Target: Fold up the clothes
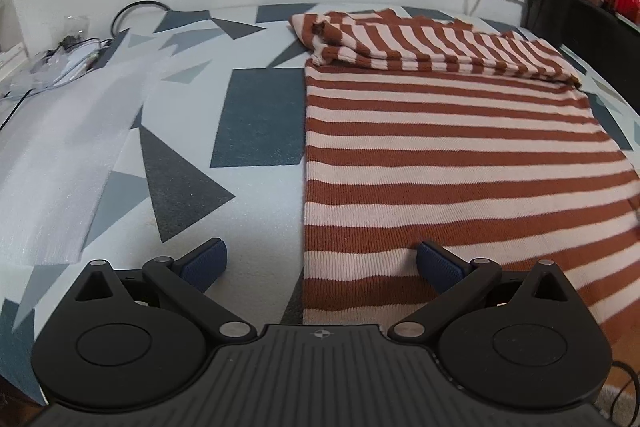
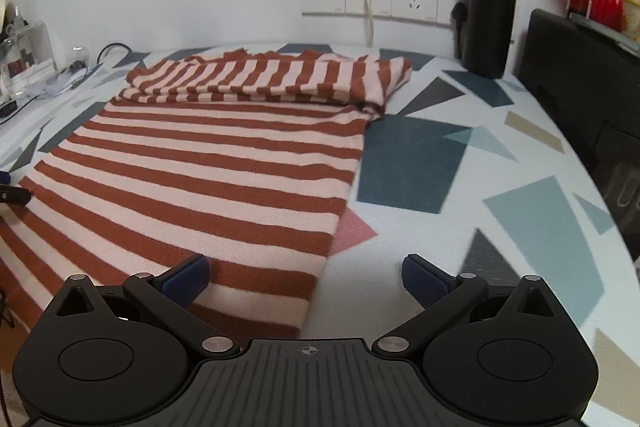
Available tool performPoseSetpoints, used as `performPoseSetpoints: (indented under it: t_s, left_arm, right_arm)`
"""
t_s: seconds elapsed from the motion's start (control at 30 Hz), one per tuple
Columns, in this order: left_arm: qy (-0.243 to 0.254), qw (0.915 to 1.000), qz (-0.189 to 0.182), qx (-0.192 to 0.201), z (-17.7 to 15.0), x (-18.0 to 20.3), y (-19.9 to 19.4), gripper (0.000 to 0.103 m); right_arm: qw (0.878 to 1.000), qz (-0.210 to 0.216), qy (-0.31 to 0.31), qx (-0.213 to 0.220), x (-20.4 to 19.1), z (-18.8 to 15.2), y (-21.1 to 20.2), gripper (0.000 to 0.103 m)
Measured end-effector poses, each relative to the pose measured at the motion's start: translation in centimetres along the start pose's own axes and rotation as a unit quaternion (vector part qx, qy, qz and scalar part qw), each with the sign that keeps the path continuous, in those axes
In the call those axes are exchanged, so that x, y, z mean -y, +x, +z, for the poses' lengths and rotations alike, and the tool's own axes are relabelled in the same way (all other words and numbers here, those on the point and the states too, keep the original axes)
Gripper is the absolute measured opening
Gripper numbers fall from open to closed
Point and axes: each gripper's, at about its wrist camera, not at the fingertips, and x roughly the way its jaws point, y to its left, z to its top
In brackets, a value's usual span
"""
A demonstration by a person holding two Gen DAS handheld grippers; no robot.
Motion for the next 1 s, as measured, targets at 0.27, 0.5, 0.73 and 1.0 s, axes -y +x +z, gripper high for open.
performPoseSetpoints:
  t_s: [0.27, 0.5, 0.73, 1.0]
  left_arm:
    - [0.006, 0.9995, -0.012, 0.027, -0.4, 0.3, 0.3, 0.103]
    - [0.007, 0.9997, -0.016, 0.016, 0.0, 0.2, 0.4, 0.103]
    - [0.009, 0.9997, -0.017, 0.017, 0.0, 0.3, 0.5, 0.103]
    - [0.012, 0.9997, -0.020, 0.012, 0.2, 0.3, 0.5, 0.103]
  right_arm:
    - [1.000, -0.006, 0.015, -0.009, 0.6, -0.3, 0.1, 0.102]
    - [1.000, -0.002, -0.005, -0.017, -0.2, -0.6, 0.9, 0.102]
    - [1.000, 0.001, -0.009, -0.014, -0.3, -0.6, 1.0, 0.102]
    - [1.000, 0.003, -0.007, -0.016, -0.4, -0.5, 1.0, 0.102]
